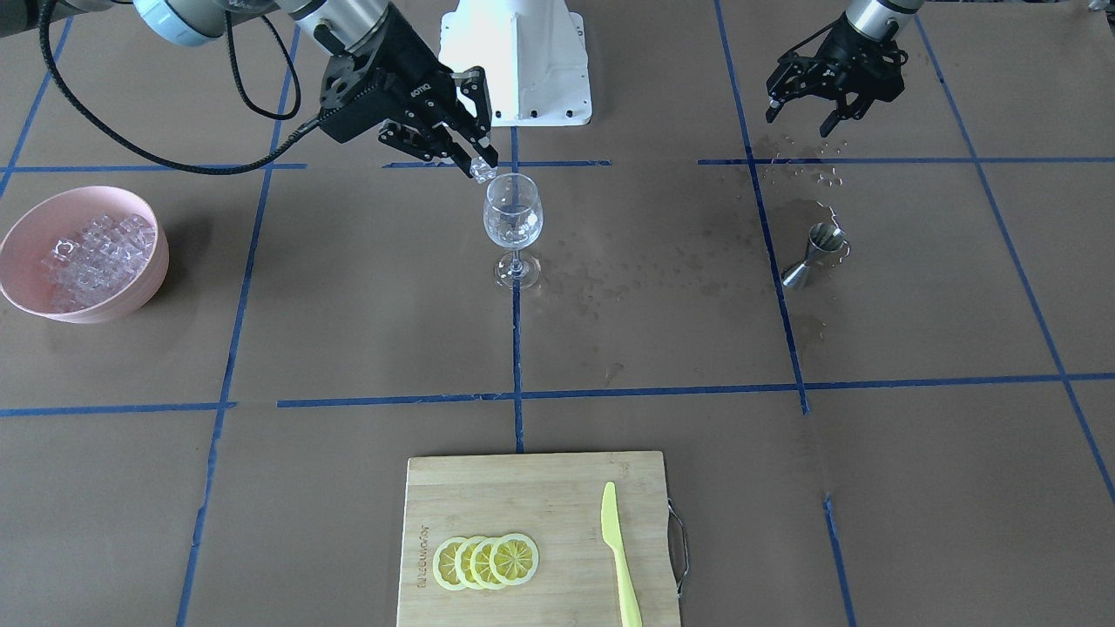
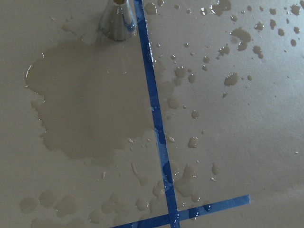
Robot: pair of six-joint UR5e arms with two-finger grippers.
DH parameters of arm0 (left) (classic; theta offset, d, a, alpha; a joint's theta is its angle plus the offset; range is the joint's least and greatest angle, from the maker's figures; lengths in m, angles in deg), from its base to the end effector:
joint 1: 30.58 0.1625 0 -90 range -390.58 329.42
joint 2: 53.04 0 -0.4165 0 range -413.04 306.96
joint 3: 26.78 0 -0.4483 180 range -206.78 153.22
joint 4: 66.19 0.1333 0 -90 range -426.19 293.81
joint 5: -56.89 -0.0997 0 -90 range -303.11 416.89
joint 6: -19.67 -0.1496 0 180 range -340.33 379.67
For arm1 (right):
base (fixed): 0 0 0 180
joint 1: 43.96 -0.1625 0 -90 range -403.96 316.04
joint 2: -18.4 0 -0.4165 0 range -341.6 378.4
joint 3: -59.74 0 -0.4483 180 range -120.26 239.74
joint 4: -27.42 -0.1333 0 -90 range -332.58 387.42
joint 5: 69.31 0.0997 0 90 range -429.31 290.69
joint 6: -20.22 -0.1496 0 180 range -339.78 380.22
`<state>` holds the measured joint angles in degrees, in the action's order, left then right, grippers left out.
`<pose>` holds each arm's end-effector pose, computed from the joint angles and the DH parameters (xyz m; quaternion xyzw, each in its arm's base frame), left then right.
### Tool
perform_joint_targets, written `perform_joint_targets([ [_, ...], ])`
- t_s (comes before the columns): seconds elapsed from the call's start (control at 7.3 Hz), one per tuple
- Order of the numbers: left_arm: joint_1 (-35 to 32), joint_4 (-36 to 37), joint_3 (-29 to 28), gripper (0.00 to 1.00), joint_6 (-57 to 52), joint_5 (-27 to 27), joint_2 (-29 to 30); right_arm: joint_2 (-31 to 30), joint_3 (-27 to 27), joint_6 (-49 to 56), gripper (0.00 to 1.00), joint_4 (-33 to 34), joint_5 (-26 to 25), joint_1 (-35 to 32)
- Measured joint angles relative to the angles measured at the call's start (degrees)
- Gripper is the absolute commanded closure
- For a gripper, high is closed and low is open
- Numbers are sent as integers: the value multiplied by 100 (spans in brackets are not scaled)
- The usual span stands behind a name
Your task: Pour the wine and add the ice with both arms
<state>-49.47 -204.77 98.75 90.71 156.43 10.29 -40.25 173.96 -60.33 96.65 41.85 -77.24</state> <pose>0.3755 -0.2432 0.4610 0.0863 0.4766 0.0405 0.8739 -0.4826 -0.4116 0.0845 0.0869 -0.6183 0.0485 0.7796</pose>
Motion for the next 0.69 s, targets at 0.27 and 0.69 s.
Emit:
perform_joint_targets([
  [0.27, -84, 350, 216, 0, -35, 217, -2, 93, -77, -17, 94, 66, -173, 183],
  [0.69, -276, 769, 575, 0, -104, 541, 10, 152, -160, -276, 17, 74, -258, 256],
])
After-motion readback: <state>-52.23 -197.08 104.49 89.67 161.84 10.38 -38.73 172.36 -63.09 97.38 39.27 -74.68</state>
